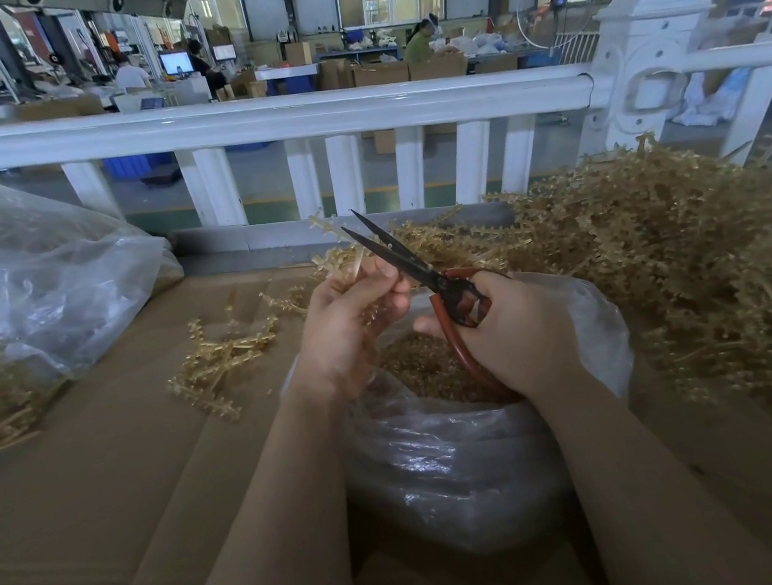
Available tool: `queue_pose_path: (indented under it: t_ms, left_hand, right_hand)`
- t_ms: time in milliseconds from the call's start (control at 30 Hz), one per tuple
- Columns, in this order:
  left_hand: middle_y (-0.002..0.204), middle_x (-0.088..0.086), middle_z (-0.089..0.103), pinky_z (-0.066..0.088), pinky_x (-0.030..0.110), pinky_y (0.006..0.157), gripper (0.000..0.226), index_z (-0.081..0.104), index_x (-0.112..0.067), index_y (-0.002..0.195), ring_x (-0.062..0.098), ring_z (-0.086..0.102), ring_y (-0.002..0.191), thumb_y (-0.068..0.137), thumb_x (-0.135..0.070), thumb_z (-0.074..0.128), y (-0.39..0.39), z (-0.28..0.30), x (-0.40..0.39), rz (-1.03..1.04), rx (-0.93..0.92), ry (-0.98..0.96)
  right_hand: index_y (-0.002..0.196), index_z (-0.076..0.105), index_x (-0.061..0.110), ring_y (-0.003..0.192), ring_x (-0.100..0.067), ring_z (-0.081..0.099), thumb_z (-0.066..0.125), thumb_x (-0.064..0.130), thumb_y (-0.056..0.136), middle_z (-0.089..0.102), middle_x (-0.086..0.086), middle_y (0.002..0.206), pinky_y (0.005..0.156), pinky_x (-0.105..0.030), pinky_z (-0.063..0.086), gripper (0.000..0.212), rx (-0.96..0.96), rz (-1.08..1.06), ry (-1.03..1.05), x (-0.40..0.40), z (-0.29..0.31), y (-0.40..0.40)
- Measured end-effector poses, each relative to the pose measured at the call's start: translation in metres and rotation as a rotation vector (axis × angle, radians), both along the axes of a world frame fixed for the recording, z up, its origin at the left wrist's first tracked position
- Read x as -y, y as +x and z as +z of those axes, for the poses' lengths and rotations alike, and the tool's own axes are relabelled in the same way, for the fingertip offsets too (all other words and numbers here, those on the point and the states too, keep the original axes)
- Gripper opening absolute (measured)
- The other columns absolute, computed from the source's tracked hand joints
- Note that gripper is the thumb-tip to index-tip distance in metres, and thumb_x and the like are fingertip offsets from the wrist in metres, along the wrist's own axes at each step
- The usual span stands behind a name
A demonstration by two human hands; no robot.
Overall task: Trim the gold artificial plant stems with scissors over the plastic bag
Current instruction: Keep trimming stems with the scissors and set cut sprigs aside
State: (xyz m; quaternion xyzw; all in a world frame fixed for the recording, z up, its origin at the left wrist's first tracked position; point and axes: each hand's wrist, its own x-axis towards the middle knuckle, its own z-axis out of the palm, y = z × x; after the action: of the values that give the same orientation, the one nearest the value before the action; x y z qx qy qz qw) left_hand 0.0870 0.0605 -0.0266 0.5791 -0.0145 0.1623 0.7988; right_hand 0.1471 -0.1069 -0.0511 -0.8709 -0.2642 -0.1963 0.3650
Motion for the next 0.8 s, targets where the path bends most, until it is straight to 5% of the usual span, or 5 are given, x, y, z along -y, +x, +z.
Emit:
queue_pose_path:
  t_ms: [267, 367, 467, 800]
  left_hand:
    - [0.07, -0.001, 0.064, 0.054, 0.022, 0.065, 0.027, 0.066, -0.017, 0.068, 0.01, 0.058, 0.064, 0.092, -0.006, 0.06, -0.001, -0.0003, 0.0004, -0.051, 0.0, 0.039]
    - [0.077, 0.0, 0.068, 0.056, 0.026, 0.074, 0.02, 0.067, -0.019, 0.071, 0.013, 0.065, 0.074, 0.088, -0.009, 0.064, -0.0015, -0.0004, -0.0005, -0.039, -0.021, 0.044]
    - [0.089, 0.002, 0.069, 0.052, 0.038, 0.09, 0.01, 0.067, -0.02, 0.077, 0.019, 0.066, 0.092, 0.081, -0.013, 0.072, -0.0016, -0.0014, -0.002, -0.003, -0.03, 0.004]
    - [0.083, -0.001, 0.072, 0.051, 0.031, 0.087, 0.012, 0.07, -0.012, 0.091, 0.014, 0.064, 0.084, 0.082, -0.02, 0.069, -0.0009, -0.0043, -0.0065, 0.061, 0.089, -0.054]
  right_hand:
    - [0.089, 0.065, 0.034, 0.071, 0.001, 0.061, 0.061, 0.084, 0.07, 0.065, 0.017, 0.071, 0.064, -0.022, 0.052, 0.054, 0.026, -0.002, 0.013, -0.0007, -0.0001, -0.0003]
    - [0.088, 0.066, 0.029, 0.071, -0.001, 0.061, 0.056, 0.088, 0.069, 0.067, 0.013, 0.073, 0.067, -0.025, 0.054, 0.063, 0.029, -0.004, -0.008, 0.0002, -0.0013, 0.0008]
    - [0.09, 0.065, 0.033, 0.07, 0.003, 0.06, 0.053, 0.09, 0.068, 0.065, 0.017, 0.073, 0.061, -0.013, 0.047, 0.062, 0.014, -0.004, -0.012, 0.0007, -0.0003, 0.0004]
    - [0.108, 0.065, 0.044, 0.079, 0.008, 0.058, 0.058, 0.088, 0.066, 0.066, 0.026, 0.085, 0.064, -0.007, 0.038, 0.061, -0.067, 0.039, 0.014, 0.0, 0.0011, 0.0013]
